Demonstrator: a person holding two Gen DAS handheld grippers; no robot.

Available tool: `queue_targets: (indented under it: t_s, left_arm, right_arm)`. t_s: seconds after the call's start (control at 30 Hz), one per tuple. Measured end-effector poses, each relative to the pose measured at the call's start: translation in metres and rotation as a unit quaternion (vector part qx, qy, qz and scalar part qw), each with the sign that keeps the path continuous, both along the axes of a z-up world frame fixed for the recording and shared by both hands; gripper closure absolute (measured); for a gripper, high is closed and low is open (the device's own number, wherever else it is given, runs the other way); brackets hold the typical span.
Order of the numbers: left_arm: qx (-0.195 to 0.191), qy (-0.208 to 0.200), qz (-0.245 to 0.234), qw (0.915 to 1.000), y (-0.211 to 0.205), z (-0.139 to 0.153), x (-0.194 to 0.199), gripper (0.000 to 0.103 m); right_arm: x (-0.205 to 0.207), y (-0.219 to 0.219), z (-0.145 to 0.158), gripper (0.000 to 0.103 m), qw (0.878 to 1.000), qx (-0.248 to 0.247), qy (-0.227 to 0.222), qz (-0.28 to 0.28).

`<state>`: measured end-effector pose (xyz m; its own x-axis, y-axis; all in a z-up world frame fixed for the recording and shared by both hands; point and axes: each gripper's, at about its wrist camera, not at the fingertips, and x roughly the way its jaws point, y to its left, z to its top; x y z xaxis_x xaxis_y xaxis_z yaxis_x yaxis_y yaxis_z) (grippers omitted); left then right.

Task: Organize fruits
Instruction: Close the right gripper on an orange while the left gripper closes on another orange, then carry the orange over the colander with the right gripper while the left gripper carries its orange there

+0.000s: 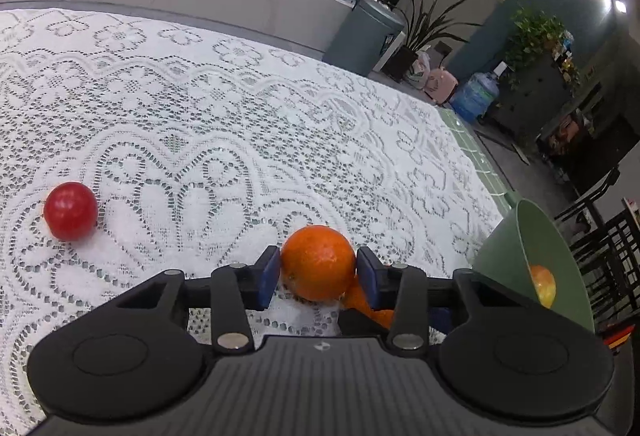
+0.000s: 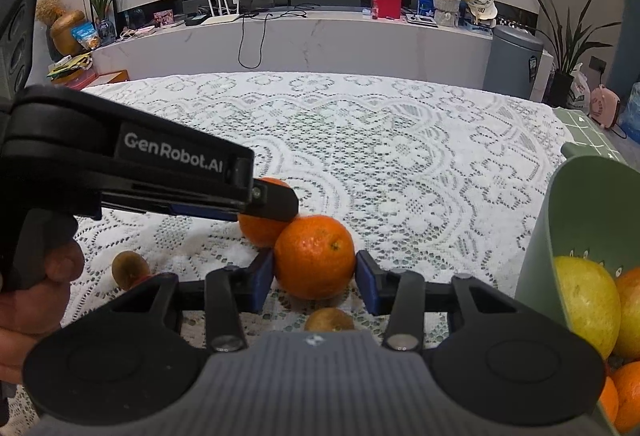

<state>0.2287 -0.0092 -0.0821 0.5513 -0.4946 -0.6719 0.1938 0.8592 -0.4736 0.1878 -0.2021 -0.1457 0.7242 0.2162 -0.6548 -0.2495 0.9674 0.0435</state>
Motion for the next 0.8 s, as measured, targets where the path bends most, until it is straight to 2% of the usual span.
queue_targets:
  t_s: [0.33,0.8]
  left_arm:
    - [0.019,-0.031,0.02,0.9991,0.004,0.019,-0.013,0.058]
    - [-0.005,-0.052,0.053,0.9972,0.028,0.056,-0.05,0.058]
  right_arm:
    - [-0.008,0.006,0.016,0.063,1.0,-0.012,-0.026,0.012]
    - [-0.051,0.0,0.058,0.063,0.998,-0.005,-0.052,0.021]
